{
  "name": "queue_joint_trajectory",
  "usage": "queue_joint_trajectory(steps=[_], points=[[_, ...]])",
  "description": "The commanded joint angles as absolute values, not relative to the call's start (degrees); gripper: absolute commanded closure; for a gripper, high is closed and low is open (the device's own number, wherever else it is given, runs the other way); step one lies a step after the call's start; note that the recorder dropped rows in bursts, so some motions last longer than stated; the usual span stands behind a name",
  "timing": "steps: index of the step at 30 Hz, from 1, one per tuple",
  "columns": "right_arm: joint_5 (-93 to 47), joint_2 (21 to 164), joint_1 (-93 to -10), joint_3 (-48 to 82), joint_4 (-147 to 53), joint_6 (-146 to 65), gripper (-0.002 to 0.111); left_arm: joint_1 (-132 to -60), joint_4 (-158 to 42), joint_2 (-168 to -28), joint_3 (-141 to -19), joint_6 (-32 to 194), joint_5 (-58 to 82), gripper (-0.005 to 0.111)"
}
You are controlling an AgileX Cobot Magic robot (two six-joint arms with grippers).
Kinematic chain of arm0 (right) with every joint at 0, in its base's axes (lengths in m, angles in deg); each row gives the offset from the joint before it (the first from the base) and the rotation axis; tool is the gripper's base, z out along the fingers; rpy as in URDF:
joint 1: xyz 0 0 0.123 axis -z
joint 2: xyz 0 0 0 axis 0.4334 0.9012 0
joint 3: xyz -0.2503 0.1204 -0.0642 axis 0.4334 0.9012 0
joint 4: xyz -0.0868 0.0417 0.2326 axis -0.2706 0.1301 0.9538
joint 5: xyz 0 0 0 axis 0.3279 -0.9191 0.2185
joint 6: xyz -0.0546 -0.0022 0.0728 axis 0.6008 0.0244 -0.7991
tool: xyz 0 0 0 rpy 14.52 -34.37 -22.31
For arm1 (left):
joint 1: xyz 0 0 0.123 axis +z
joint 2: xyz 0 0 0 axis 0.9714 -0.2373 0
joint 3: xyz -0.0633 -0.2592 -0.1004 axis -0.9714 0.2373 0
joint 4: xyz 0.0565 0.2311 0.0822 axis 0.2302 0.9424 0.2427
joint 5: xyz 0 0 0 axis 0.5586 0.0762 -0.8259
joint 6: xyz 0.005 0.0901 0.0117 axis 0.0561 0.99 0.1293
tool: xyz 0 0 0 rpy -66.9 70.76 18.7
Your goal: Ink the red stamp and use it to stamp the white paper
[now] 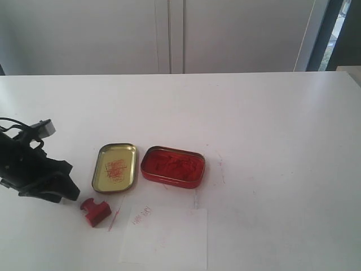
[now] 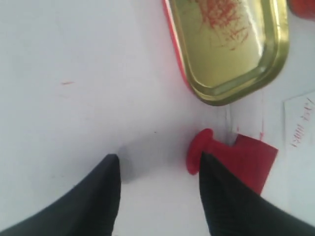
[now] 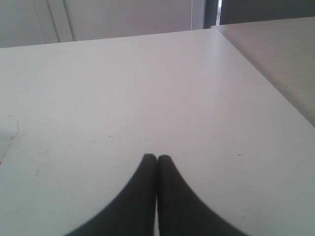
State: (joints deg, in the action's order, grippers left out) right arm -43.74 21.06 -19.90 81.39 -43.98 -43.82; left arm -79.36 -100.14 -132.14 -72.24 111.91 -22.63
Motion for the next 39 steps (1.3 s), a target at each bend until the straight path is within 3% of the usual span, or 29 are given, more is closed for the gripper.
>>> queue_joint_trajectory(steps=[1, 9, 22, 28, 34, 39], points=[[-43.3, 20.8, -20.0, 81.7, -43.9, -43.7, 0.108, -79.2, -98.9, -128.3, -72.0, 109.5, -22.4, 0.061], [-43.3, 20.8, -20.0, 81.7, -43.9, -43.7, 0.108, -79.2, -98.9, -126.4, -72.0, 108.7, -23.4, 0.107], [-43.3, 20.8, -20.0, 81.7, -43.9, -43.7, 0.108, -81.5, -96.0, -124.4, -72.0, 103.2, -22.3, 0.107], [-43.3, 20.8, -20.0, 81.7, -43.9, -43.7, 0.108, -87.2, -79.7, -120.8, -72.0, 87.8, -18.5, 0.107], [-43.3, 20.8, -20.0, 81.7, -43.9, -43.7, 0.108, -96.2, -48.3, -114.2, -71.5, 63.4, -16.8, 0.107], [-43.3, 20.8, -20.0, 81.7, -43.9, -43.7, 0.108, -97.0, -43.0, -108.0, -66.2, 57.6, -12.4, 0.107]])
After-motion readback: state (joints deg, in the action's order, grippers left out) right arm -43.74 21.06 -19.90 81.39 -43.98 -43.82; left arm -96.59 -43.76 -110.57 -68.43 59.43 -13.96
